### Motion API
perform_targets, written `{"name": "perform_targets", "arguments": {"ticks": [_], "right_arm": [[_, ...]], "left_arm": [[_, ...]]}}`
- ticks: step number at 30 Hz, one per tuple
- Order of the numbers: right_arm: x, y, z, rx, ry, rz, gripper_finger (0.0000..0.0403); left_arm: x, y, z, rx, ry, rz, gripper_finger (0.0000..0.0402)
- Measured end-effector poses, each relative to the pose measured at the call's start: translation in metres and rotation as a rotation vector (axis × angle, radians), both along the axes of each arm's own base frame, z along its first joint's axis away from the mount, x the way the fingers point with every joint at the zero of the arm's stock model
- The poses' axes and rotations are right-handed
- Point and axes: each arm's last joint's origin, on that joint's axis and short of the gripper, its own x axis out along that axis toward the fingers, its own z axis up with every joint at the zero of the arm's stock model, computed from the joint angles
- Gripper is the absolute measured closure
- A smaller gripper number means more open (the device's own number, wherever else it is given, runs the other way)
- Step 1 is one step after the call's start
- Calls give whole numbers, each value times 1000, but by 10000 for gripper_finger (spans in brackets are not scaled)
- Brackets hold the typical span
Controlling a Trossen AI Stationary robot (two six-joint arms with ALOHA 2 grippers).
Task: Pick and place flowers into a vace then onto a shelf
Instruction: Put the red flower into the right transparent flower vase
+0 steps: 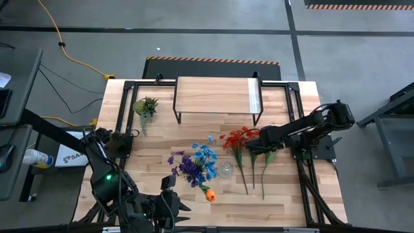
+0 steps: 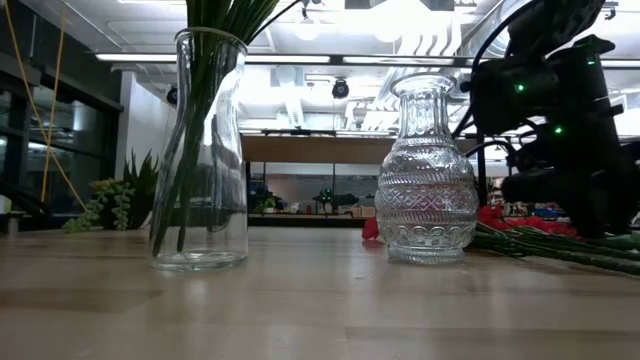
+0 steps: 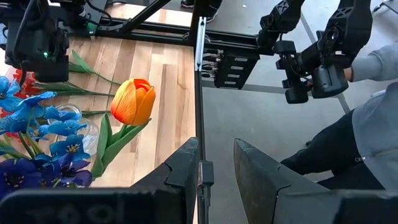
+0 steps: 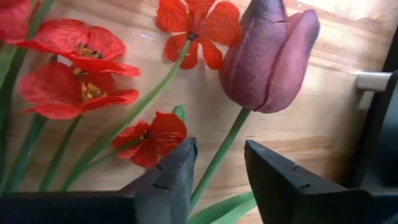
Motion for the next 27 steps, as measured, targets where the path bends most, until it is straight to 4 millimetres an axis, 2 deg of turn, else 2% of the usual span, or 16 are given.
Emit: {"name": "perform_targets", "arguments": {"ticks": [17, 27], "right_arm": [[3, 0, -1, 22, -28, 60, 392], [0, 0, 1, 12, 10, 77, 398]], "left_arm": [[0, 0, 0, -1, 0, 0, 268], [0, 0, 1, -6, -5, 1, 268]]}}
